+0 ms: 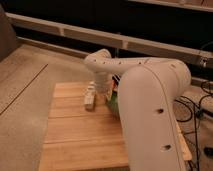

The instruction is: Drag the ceramic bowl in a circle

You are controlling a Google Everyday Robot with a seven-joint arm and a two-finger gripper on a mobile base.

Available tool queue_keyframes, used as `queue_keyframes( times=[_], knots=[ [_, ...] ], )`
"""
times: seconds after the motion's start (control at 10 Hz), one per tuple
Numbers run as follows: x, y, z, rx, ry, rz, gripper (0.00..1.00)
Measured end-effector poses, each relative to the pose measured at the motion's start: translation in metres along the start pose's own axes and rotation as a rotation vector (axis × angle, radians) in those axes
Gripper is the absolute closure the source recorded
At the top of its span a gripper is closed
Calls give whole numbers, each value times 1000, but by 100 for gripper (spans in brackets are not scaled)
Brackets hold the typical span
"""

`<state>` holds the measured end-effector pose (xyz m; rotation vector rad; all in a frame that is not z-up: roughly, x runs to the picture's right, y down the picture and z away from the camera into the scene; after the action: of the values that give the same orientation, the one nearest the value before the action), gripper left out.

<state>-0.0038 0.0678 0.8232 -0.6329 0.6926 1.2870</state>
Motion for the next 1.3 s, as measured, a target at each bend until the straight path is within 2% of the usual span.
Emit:
queue_keyframes(
  times=[0.3,0.5,0.6,0.8,1.1,1.2,1.3],
  knots=[
    [-21,22,11,-32,-12,-53,100],
    [-27,24,18,-33,-1,-70,99],
    [-26,20,19,-26,7,-67,95],
    [-19,1,22,11,32,-41,73],
    [-15,-17,29,35,49,1,45],
    [-15,-18,30,37,50,5,37],
    [-15,-18,30,36,50,4,35]
  ],
)
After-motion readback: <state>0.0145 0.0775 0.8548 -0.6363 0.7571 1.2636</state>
